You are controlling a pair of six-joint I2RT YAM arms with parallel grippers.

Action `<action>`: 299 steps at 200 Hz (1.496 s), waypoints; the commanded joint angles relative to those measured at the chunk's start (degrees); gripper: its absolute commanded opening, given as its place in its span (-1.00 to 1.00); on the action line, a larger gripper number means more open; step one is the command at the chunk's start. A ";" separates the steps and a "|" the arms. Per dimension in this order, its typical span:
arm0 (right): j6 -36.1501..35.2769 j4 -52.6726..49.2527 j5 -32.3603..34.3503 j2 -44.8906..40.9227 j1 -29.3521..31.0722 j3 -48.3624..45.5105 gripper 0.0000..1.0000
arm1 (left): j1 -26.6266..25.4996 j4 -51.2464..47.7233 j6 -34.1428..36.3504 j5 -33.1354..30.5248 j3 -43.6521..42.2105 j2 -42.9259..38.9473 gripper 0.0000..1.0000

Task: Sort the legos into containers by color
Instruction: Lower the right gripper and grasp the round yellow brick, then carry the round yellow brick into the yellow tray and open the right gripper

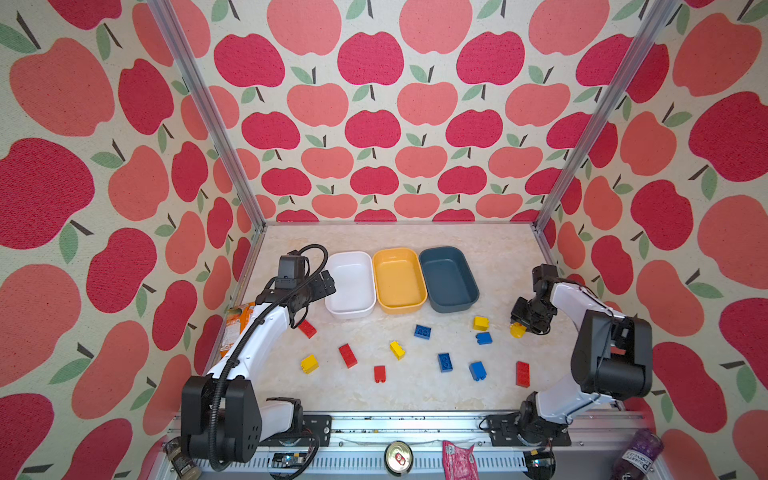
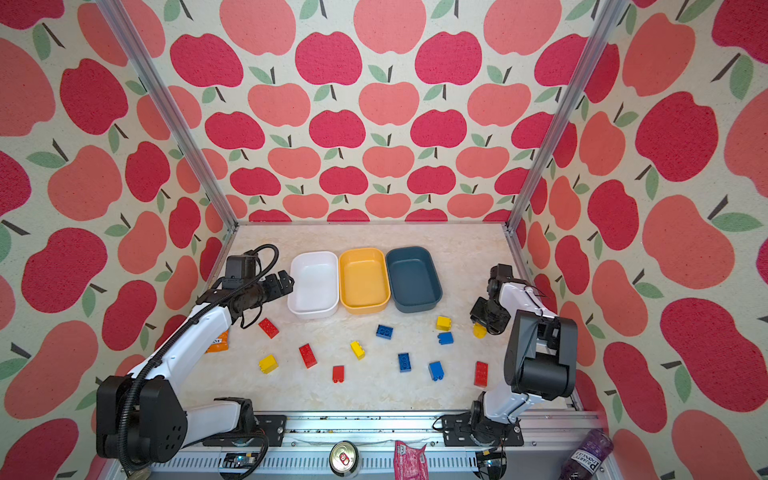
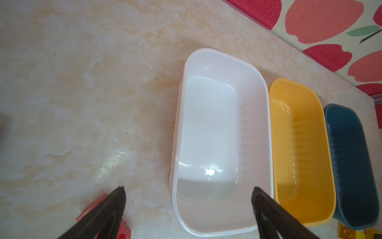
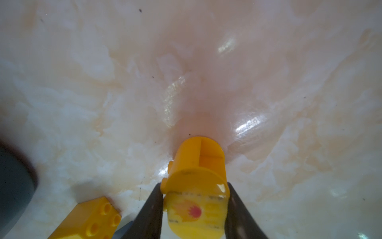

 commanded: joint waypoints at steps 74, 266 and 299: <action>0.39 -4.34 -1.54 -12.86 7.84 1.29 -0.35 | -1.09 -3.16 -2.45 -1.49 -3.23 -4.66 0.96; 2.55 2.94 -7.33 4.31 37.97 28.93 -0.33 | -2.81 -5.23 -5.45 1.09 -5.87 -7.55 0.99; 2.22 3.28 -7.31 11.51 42.76 35.13 -0.33 | -2.82 -6.16 -5.37 1.74 -5.92 -8.18 0.99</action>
